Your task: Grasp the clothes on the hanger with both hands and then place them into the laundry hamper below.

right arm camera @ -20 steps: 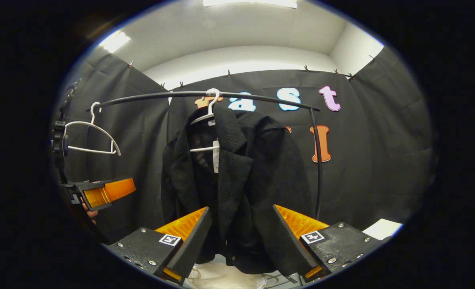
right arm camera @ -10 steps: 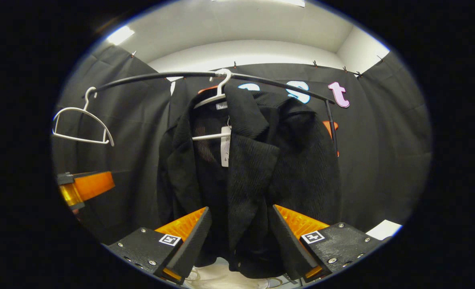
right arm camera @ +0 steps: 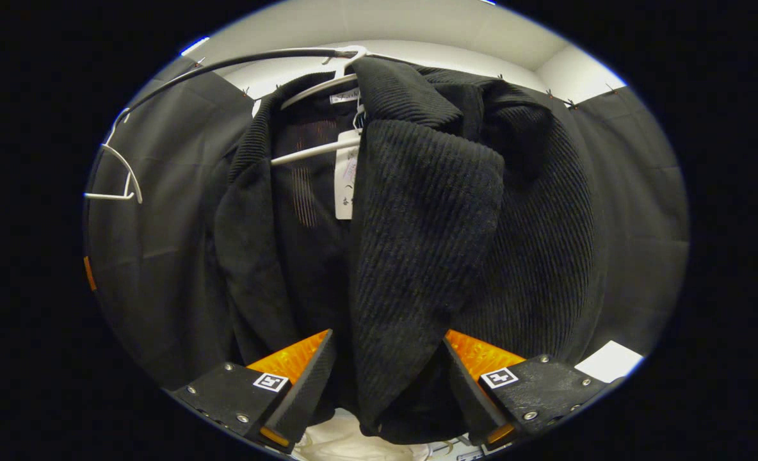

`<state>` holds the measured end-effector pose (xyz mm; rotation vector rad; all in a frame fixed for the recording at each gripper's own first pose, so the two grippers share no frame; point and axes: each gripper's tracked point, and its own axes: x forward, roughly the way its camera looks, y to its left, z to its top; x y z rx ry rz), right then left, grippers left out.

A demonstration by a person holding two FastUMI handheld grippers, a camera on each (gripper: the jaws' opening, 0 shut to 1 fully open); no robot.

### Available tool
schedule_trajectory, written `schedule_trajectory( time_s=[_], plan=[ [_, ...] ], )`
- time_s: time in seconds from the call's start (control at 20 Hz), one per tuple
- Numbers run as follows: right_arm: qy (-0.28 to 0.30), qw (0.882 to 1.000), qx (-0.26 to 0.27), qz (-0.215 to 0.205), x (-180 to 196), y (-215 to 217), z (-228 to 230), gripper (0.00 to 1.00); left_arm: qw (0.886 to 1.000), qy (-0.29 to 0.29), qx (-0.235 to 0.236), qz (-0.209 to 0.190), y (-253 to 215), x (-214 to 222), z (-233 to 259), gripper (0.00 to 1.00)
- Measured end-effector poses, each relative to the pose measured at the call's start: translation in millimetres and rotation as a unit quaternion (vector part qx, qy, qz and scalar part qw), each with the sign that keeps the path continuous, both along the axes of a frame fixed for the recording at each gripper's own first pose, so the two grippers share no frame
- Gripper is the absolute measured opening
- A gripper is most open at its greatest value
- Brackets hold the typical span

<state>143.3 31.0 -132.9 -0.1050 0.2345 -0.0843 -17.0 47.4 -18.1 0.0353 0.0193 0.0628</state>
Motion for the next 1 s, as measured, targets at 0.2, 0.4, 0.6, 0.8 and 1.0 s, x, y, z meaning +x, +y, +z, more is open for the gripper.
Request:
schedule_trajectory(
  time_s=[0.2, 0.4, 0.6, 0.8, 1.0],
  plan=[
    [-0.009, 1.000, -0.006, -0.016, 6, -16, 5, 0.75, 1.000, 0.001, 0.002, 0.005, 5, -2, -3, 0.92],
    [-0.003, 1.000, -0.017, -0.003, -1, -25, 7, 0.31, 1.000, 0.006, 0.002, -0.011, -3, 1, -9, 0.96],
    [-0.005, 0.999, -0.010, 0.034, -22, -19, 22, 0.15, 0.999, 0.017, -0.012, -0.049, -31, 15, -18, 0.96],
    [-0.032, 0.998, -0.010, 0.058, -48, -14, 51, 0.12, 0.993, 0.031, -0.060, -0.102, -73, 42, -28, 0.96],
    [-0.059, 0.996, -0.002, 0.073, -70, -13, 82, 0.04, 0.990, 0.028, -0.055, -0.125, -103, 86, -39, 1.00]
  ],
)
